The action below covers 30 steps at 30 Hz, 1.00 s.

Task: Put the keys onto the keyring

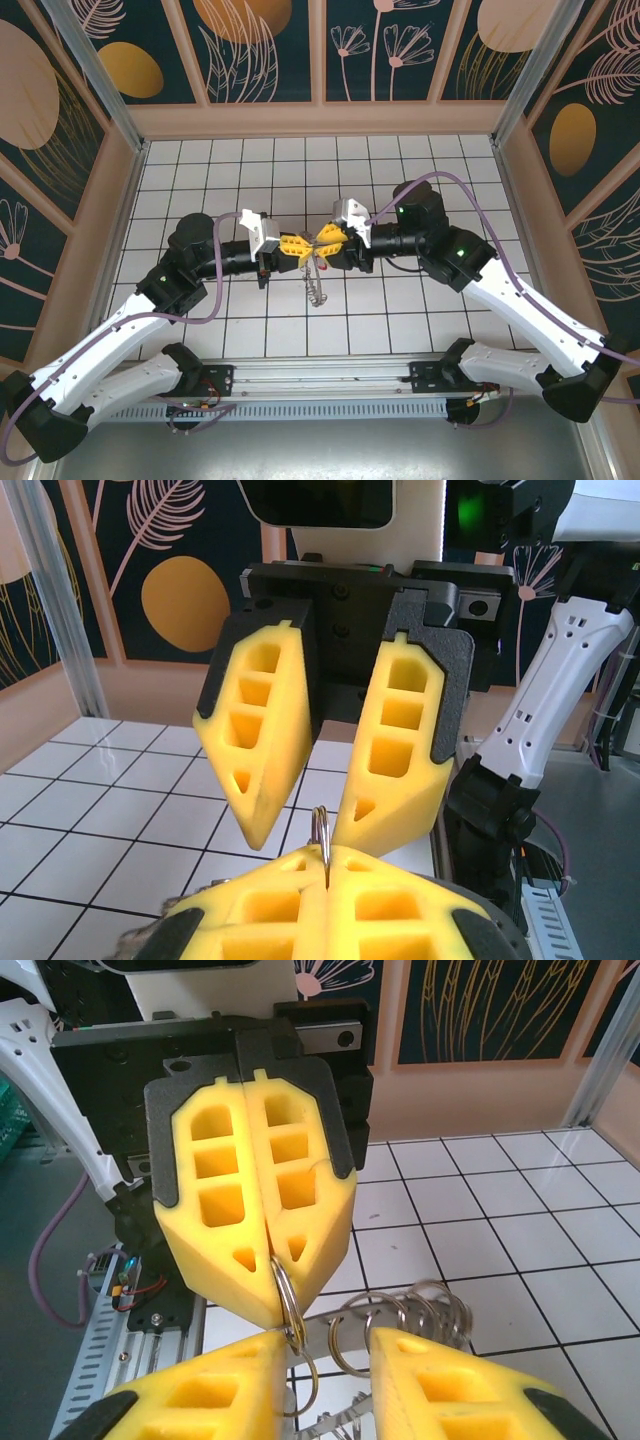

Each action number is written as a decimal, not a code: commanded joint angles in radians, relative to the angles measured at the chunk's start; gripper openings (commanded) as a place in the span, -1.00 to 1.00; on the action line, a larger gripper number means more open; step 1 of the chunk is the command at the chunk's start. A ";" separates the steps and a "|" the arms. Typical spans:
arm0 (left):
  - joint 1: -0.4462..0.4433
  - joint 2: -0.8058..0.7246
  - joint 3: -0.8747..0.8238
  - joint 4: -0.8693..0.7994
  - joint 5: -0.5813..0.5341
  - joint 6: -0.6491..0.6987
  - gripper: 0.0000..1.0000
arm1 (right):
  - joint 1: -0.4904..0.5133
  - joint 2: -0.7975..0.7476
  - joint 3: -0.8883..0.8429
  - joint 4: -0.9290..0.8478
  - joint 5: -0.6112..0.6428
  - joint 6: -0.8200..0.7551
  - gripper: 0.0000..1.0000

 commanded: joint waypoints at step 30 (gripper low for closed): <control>-0.004 0.090 0.150 -0.330 -0.203 0.171 -0.37 | 0.012 0.061 0.137 -0.239 0.222 -0.148 -1.00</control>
